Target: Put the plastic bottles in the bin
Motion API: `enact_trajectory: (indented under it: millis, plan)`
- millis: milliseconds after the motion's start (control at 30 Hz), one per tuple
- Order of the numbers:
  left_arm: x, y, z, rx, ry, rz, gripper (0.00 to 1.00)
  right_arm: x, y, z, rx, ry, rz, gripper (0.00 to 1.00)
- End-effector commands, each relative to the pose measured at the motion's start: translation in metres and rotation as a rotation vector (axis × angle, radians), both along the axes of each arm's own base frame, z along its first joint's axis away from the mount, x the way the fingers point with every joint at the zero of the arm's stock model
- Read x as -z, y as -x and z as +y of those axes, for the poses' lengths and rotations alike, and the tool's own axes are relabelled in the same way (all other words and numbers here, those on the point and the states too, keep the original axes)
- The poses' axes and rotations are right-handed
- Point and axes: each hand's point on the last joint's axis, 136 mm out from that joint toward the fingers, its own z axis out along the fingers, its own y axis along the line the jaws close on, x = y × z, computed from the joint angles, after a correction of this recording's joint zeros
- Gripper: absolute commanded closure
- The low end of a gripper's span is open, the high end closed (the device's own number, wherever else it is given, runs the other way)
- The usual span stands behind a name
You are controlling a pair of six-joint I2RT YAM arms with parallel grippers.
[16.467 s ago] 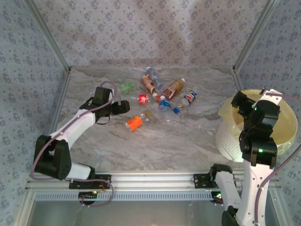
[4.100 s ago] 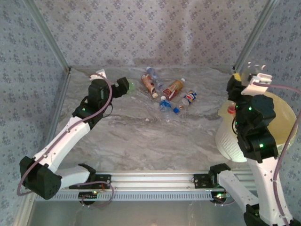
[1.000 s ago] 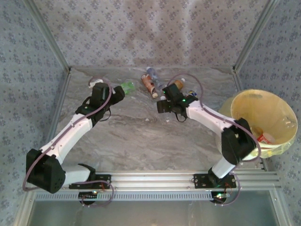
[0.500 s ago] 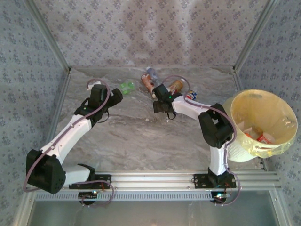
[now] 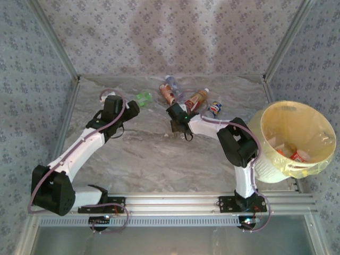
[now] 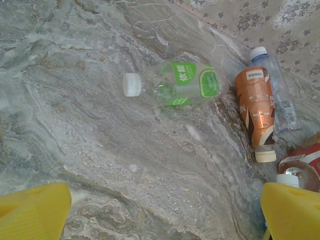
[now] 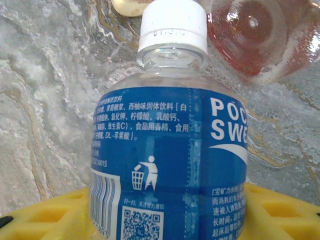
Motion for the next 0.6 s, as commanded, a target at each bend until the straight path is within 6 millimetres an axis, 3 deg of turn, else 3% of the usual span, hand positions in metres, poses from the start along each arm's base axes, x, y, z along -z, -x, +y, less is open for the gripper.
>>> enact_trajectory:
  millis: [0,267,467,567]
  plan:
    - [0.002,-0.003,0.001,-0.007,-0.001,0.019,0.02,-0.031,-0.002,0.003,-0.049,-0.03,-0.099,0.44]
    - [0.005,-0.008,-0.006,-0.008,0.051,0.026,0.02,-0.08,0.025,0.011,-0.193,-0.086,-0.231,0.49]
    - [0.003,-0.01,-0.011,0.009,0.073,0.018,0.02,-0.137,0.043,-0.004,-0.212,-0.154,-0.371,0.53]
    - [0.004,-0.01,-0.014,0.018,0.085,0.02,0.02,-0.174,0.055,-0.011,-0.266,-0.178,-0.474,0.53]
